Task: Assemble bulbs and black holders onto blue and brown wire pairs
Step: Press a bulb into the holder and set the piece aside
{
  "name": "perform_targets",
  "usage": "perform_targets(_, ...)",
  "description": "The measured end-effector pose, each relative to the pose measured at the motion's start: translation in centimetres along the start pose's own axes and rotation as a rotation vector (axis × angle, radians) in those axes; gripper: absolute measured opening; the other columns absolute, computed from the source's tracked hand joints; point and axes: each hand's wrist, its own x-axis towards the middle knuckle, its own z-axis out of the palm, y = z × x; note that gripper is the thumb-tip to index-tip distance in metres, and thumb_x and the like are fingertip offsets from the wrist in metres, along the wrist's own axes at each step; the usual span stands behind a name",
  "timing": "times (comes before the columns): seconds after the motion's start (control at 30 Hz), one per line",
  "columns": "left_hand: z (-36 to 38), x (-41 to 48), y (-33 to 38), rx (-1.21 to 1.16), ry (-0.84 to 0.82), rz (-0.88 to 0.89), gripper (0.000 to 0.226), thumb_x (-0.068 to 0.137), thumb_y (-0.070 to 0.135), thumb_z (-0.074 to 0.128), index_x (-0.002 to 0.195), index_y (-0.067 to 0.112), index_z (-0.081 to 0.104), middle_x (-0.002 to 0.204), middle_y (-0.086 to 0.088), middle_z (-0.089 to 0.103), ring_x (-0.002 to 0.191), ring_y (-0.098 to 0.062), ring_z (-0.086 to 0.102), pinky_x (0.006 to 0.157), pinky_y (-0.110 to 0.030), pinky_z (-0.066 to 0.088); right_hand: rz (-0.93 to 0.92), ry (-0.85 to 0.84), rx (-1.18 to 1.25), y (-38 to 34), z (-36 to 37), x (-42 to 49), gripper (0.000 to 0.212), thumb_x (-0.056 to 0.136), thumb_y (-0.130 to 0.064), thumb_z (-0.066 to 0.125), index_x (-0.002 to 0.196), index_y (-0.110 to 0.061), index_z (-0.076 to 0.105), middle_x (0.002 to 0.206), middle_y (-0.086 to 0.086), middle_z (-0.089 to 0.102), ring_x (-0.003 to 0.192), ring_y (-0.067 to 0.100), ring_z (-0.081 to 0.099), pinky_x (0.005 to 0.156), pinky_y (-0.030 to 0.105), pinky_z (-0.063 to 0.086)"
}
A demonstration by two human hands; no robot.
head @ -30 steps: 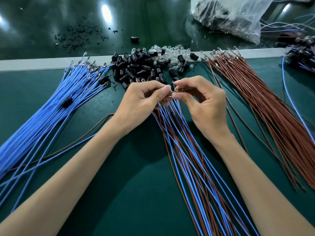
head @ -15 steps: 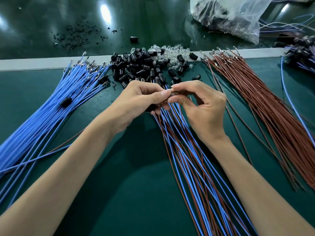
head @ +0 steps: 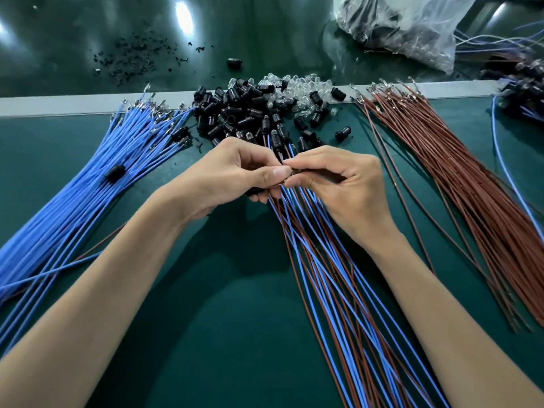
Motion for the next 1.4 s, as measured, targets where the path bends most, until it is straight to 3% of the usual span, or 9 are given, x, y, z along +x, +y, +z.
perform_targets(0.17, 0.4, 0.2, -0.2, 0.042, 0.024, -0.010, 0.020, 0.073, 0.030, 0.065, 0.067, 0.011, 0.067, 0.059, 0.000, 0.065, 0.050, -0.007, 0.054, 0.049, -0.014, 0.042, -0.015, -0.023, -0.057, 0.1, -0.4, 0.1, 0.019, 0.074, -0.001, 0.076, 0.093, 0.001, 0.073, 0.085, 0.005, 0.071, 0.078, 0.012, 0.068, 0.075, 0.021, 0.053)
perform_targets(0.4, 0.1, -0.1, -0.3, 0.029, -0.055, -0.080, 0.023, 0.075, 0.031, 0.065, 0.068, 0.010, 0.068, 0.061, -0.006, 0.065, 0.051, -0.010, 0.052, 0.049, -0.014, 0.042, -0.064, -0.065, -0.117, 0.2, -0.2, 0.0, 0.015, 0.077, -0.004, 0.074, 0.090, 0.003, 0.073, 0.082, 0.008, 0.069, 0.074, 0.017, 0.066, 0.073, 0.026, 0.055)
perform_targets(0.57, 0.0, 0.1, 0.2, 0.022, -0.033, -0.146, 0.031, 0.072, 0.044, 0.062, 0.073, 0.015, 0.073, 0.070, -0.004, 0.070, 0.057, -0.008, 0.058, 0.053, -0.012, 0.046, -0.157, -0.054, -0.279, 0.4, -0.2, 0.4, 0.009, 0.080, 0.001, 0.071, 0.089, 0.005, 0.070, 0.080, 0.012, 0.066, 0.074, 0.012, 0.059, 0.073, 0.015, 0.048)
perform_targets(0.73, -2.2, -0.7, 1.1, 0.116, -0.129, -0.171, 0.051, 0.078, 0.053, 0.052, 0.091, 0.008, 0.071, 0.078, -0.008, 0.073, 0.065, -0.016, 0.068, 0.060, -0.015, 0.051, -0.092, 0.014, -0.324, 0.5, -1.1, 0.6, 0.011, 0.085, -0.004, 0.068, 0.092, 0.005, 0.067, 0.084, 0.002, 0.061, 0.078, 0.003, 0.053, 0.077, 0.005, 0.039)
perform_targets(0.87, -3.1, -0.9, 1.0, 0.259, -0.114, -0.226, 0.040, 0.069, 0.046, 0.062, 0.083, 0.010, 0.072, 0.068, -0.007, 0.071, 0.059, -0.013, 0.067, 0.057, -0.013, 0.050, -0.134, 0.004, -0.345, 0.6, -1.0, 0.6, 0.012, 0.084, -0.003, 0.069, 0.091, 0.006, 0.069, 0.085, -0.001, 0.060, 0.078, 0.001, 0.052, 0.077, 0.004, 0.039)
perform_targets(1.03, -3.8, -0.9, 1.0, 0.322, -0.067, -0.245, 0.047, 0.062, 0.055, 0.071, 0.064, 0.007, 0.068, 0.059, -0.008, 0.068, 0.051, -0.015, 0.062, 0.051, -0.014, 0.048, -0.138, 0.011, -0.358, 0.6, -1.1, 0.6, 0.013, 0.084, -0.004, 0.070, 0.092, 0.006, 0.069, 0.085, 0.002, 0.062, 0.078, 0.003, 0.054, 0.078, 0.006, 0.041)
perform_targets(1.1, -4.0, -1.2, 1.2, 0.312, -0.087, -0.164, 0.041, 0.070, 0.052, 0.074, 0.066, 0.011, 0.068, 0.058, -0.003, 0.065, 0.053, -0.012, 0.059, 0.052, -0.015, 0.047, -0.138, 0.019, -0.362, 0.4, -1.1, 0.6, 0.013, 0.084, -0.005, 0.070, 0.091, 0.006, 0.070, 0.084, 0.006, 0.064, 0.077, 0.007, 0.056, 0.077, 0.007, 0.042)
perform_targets(1.2, -3.4, -1.2, 1.3, 0.280, -0.106, -0.101, 0.030, 0.080, 0.043, 0.060, 0.073, 0.016, 0.070, 0.063, 0.001, 0.066, 0.054, -0.008, 0.054, 0.051, -0.013, 0.043, -0.133, 0.030, -0.346, 0.4, -1.1, 0.6, 0.013, 0.083, -0.005, 0.070, 0.091, 0.005, 0.070, 0.084, 0.006, 0.065, 0.077, 0.007, 0.056, 0.077, 0.007, 0.042)
perform_targets(1.4, -0.9, -0.5, 1.0, 0.282, -0.128, -0.067, 0.025, 0.096, 0.021, 0.049, 0.083, 0.007, 0.065, 0.057, 0.006, 0.058, 0.052, -0.010, 0.043, 0.049, -0.013, 0.034, -0.073, 0.021, -0.259, 0.1, -0.9, 0.4, 0.012, 0.083, -0.008, 0.071, 0.090, 0.001, 0.071, 0.085, -0.004, 0.061, 0.077, 0.002, 0.054, 0.075, 0.009, 0.040)
